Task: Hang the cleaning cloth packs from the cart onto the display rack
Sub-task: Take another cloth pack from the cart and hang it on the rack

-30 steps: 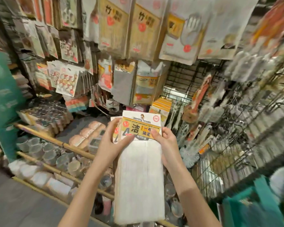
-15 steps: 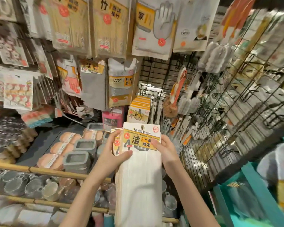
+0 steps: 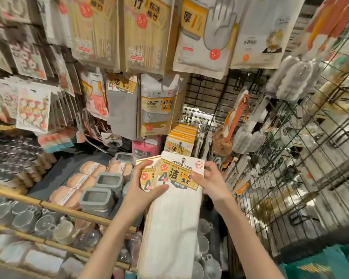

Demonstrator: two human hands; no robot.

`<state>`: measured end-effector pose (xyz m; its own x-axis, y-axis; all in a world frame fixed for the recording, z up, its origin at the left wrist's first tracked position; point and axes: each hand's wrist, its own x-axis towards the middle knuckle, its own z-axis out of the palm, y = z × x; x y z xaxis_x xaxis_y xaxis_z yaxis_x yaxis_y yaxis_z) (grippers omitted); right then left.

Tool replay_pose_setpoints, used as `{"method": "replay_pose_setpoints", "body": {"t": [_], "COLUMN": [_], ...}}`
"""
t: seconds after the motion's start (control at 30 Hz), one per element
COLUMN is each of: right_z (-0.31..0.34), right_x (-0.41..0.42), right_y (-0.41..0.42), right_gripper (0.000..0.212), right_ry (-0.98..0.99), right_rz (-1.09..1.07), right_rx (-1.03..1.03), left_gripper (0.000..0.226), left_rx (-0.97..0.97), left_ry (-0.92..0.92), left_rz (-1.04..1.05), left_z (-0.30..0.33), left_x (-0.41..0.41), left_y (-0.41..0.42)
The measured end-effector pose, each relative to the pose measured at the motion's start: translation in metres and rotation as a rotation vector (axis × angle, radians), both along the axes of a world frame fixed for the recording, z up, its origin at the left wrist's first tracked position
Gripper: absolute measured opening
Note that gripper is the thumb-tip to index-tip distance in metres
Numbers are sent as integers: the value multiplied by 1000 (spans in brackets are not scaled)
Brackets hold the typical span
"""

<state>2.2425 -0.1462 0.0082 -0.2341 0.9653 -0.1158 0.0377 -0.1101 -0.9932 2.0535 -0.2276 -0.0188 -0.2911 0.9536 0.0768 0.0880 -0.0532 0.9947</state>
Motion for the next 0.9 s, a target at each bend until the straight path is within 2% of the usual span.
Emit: {"method": "replay_pose_setpoints", "body": {"t": [0.27, 0.43, 0.6, 0.9], "right_z": [-41, -66, -80, -113], "right_x": [-14, -29, -48, -56], "right_y": [53, 86, 122, 161], "right_gripper": [28, 26, 27, 30], "right_ry": [13, 99, 63, -85], "right_rz": [-143, -125, -191, -323], "right_rx": [-80, -39, -5, -39], "left_gripper": [62, 65, 64, 65], "left_rx": [8, 59, 72, 44], "left_ry": [23, 131, 251, 297], "left_rz": [91, 167, 184, 155], "left_z": [-18, -17, -14, -13], "left_x": [-29, -64, -99, -107], "left_y": [23, 40, 52, 70]}}
